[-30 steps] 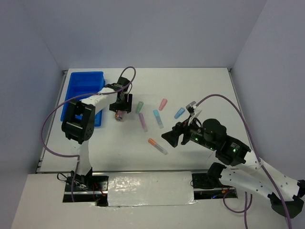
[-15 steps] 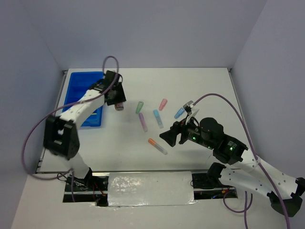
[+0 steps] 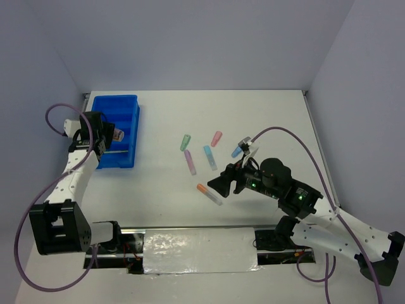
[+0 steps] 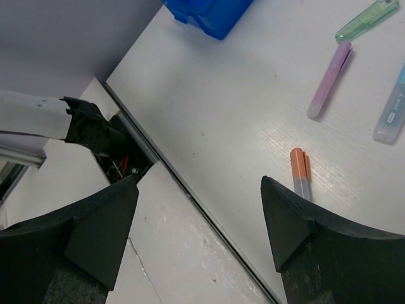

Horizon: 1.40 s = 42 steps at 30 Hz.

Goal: Sort the stationery into containers
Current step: Place the stationery in the storage box.

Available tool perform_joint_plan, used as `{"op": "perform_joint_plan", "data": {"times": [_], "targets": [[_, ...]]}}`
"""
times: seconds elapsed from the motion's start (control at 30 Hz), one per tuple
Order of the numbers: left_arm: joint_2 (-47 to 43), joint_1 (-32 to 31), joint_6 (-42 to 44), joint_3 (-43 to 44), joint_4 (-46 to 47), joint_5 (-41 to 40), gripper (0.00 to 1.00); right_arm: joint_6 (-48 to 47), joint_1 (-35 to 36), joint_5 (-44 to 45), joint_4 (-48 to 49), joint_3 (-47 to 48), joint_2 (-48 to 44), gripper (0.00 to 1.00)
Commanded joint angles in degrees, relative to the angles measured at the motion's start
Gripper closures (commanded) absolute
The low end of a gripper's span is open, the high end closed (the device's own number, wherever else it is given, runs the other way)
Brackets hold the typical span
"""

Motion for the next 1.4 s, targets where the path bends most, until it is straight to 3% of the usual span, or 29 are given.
{"op": "perform_joint_plan", "data": {"times": [0.0,0.27,0.4,0.7,1.0,1.37], "targets": [[0.84,1.6,-7.62,-2.07,14.9,3.18,1.0,0.84,0.84,-1.66,4.89,-0.37,0.44,0.15],[6.99,4.06,-7.63,-0.31,16.75,-0.08,0.92,0.58,1.45,-1.49,5.07,-0.72,1.49,0.15],[9.28,5.38,-7.54,-1.01,16.93,1.41,0.81,0.05,1.63,-0.96,5.07,-0.55,2.37,0.15],[15.35,6.43,-3.76,0.4,21.83,5.36,0.74,-0.39,1.63,-0.87,5.42,-0.9,4.31,0.15],[16.06,6.87,-4.2,-0.13,21.15,6.07,0.46,-1.0,1.63,-0.69,4.81,-0.46,5.01,0.15],[13.77,6.88,-5.26,0.13,19.21,6.16,0.25,-1.18,1.63,-0.52,4.46,-0.02,5.18,0.15]]}}
